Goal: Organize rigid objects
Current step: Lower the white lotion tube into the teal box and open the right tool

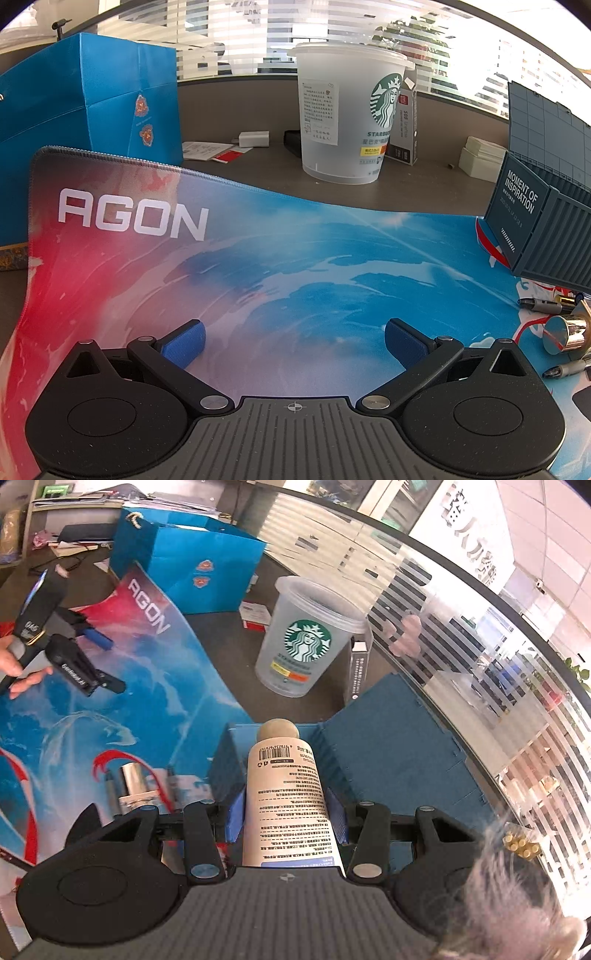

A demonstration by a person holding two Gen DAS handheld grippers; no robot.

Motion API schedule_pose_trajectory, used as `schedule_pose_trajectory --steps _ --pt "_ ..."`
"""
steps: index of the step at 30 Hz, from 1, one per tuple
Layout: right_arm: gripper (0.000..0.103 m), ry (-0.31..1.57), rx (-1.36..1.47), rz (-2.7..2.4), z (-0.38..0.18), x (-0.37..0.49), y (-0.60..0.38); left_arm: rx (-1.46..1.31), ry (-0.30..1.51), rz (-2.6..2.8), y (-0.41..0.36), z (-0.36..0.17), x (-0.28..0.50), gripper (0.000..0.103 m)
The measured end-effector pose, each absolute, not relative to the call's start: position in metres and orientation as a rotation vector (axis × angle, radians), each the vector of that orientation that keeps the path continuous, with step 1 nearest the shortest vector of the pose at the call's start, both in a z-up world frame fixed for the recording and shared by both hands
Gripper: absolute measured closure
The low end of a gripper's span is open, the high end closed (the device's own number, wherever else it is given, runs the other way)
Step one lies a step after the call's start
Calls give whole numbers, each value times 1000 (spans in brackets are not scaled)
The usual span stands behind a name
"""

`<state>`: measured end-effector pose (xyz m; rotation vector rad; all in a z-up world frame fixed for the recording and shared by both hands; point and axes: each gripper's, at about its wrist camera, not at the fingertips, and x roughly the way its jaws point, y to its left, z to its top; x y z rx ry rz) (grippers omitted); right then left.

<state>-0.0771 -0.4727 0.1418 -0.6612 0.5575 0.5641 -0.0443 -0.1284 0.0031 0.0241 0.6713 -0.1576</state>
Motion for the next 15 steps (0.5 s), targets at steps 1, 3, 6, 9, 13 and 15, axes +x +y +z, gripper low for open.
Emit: schedule_pose_trajectory --steps 1,3,6,9,13,15 --pt "60 559 -663 561 142 -73 -473 24 671 -158 -128 3 -44 0" --pt "60 569 -664 560 140 -66 -474 25 671 -158 -128 3 -44 0" --pt "60 590 -667 562 137 -56 -476 26 672 -159 -128 2 -44 0" --pt "60 612 -668 563 134 -46 -478 26 672 -158 -129 2 -44 0" --pt "60 649 -660 573 128 -29 -483 25 671 -158 -128 2 -44 0" --pt "60 669 -652 580 125 -22 -485 25 671 -158 -129 2 -44 0"
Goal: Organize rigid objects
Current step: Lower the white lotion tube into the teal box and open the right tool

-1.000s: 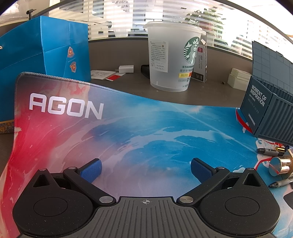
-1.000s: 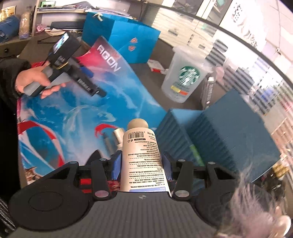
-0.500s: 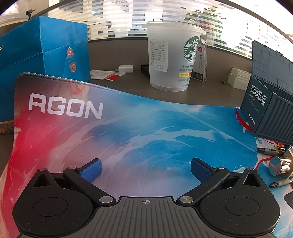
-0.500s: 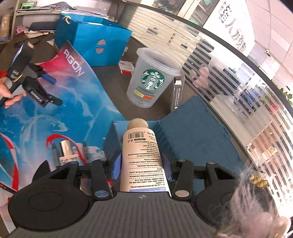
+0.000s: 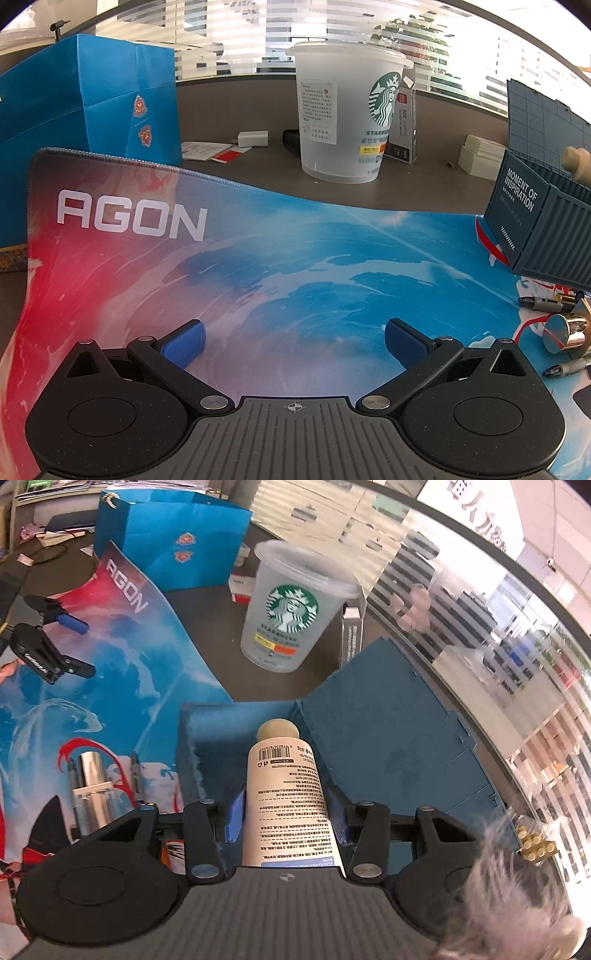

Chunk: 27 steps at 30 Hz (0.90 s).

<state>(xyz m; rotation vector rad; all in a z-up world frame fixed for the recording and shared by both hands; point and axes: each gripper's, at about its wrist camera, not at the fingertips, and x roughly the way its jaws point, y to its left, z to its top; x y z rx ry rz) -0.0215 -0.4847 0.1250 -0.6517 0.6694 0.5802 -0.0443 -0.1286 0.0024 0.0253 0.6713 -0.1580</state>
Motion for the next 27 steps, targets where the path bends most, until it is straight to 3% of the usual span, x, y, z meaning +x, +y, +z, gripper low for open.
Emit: schedule_pose_trajectory --steps 14,27 --pt "59 818 -636 672 97 21 -482 25 671 -158 -129 2 -44 0" --pt "59 953 -450 734 89 49 -495 19 670 -164 -129 2 -44 0"
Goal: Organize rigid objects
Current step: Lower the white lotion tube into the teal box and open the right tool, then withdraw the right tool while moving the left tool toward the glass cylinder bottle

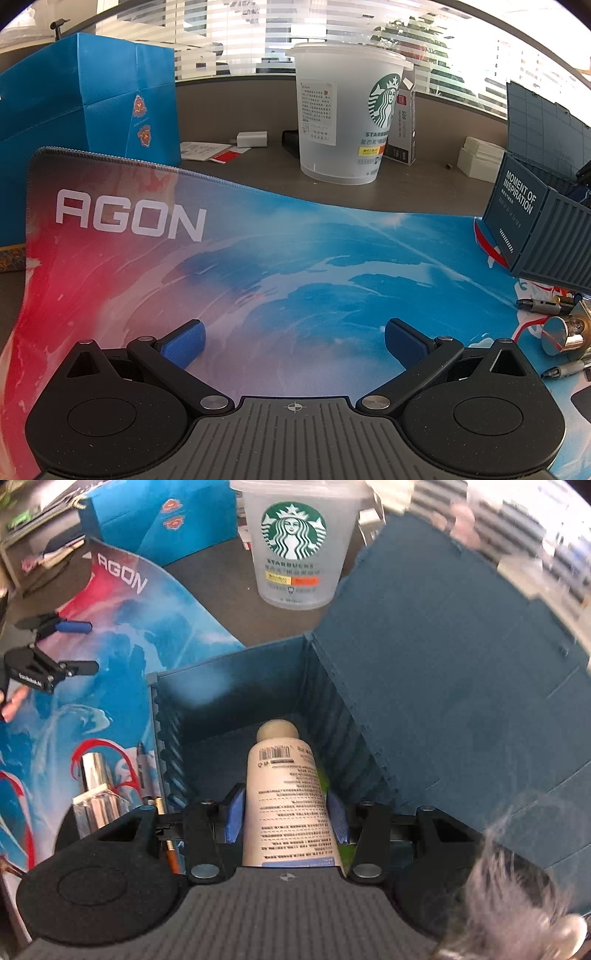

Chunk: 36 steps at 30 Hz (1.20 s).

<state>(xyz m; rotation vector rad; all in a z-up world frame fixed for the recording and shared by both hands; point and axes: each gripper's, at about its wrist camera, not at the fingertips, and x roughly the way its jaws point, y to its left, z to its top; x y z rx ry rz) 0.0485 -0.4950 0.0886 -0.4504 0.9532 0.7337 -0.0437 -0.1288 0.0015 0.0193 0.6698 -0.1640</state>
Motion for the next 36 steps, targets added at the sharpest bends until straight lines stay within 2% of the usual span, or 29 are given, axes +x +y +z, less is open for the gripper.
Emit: schedule_pose_trajectory --steps 6,8,9,10,12,16,27,36 --pt "41 909 -419 714 93 43 -498 15 670 -169 -127 2 -43 0" --pt "29 859 -417 697 98 37 -497 15 670 -168 -127 2 -43 0" --pt "26 825 -414 683 101 32 -497 15 670 -168 -127 2 -43 0" --pt "17 798 -406 683 103 26 -498 16 670 -168 -127 2 -43 0" --pt "15 742 -415 650 107 14 -498 16 670 -168 -127 2 -43 0" --pt "0 663 -400 600 113 -9 -500 16 670 -168 -127 2 -43 0" --pt "0 618 -568 318 116 -71 -460 17 670 -168 -127 2 -43 0" --pt "0 626 -618 285 105 -110 -450 21 671 -168 -126 1 -42 0"
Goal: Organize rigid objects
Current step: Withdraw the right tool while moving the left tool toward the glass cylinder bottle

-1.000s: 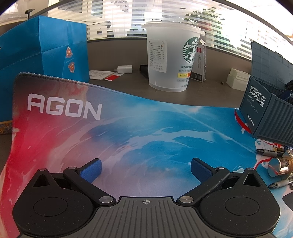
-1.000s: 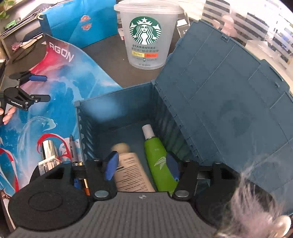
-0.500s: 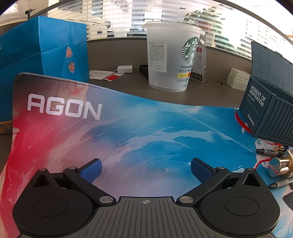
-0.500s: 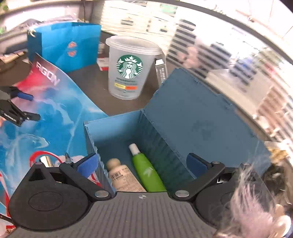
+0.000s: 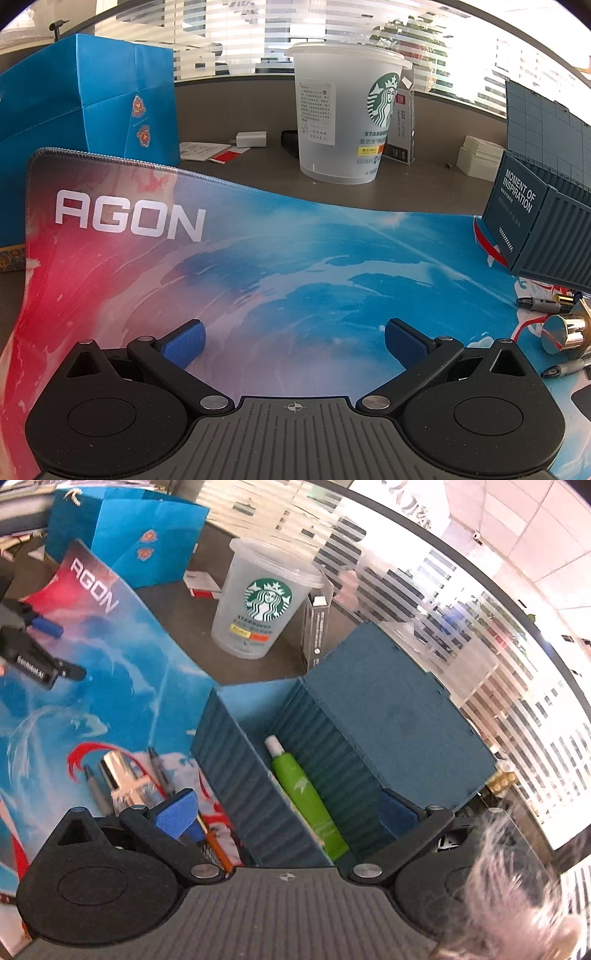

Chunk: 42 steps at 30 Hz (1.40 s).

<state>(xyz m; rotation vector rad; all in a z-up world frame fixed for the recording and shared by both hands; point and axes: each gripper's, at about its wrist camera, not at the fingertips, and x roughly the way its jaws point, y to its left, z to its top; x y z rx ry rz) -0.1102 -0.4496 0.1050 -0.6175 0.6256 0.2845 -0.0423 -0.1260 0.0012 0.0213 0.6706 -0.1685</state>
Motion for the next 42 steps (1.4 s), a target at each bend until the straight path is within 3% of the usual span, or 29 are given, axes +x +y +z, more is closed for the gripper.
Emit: schedule_pose_trajectory --steps 8,15,28,34,42 --pt "0 624 -513 250 97 -133 -471 33 671 -174 -127 1 -43 0" --pt "0 665 -386 248 58 -158 -488 74 656 -301 -141 7 -48 0" --pt "0 637 -150 230 18 -194 -525 243 560 -672 -220 35 -73 0" --pt "0 639 -114 263 -2 -203 -523 464 461 -844 -261 37 -82 0" --pt "0 610 -40 276 -6 -206 -527 531 504 -989 -294 30 -69 1"
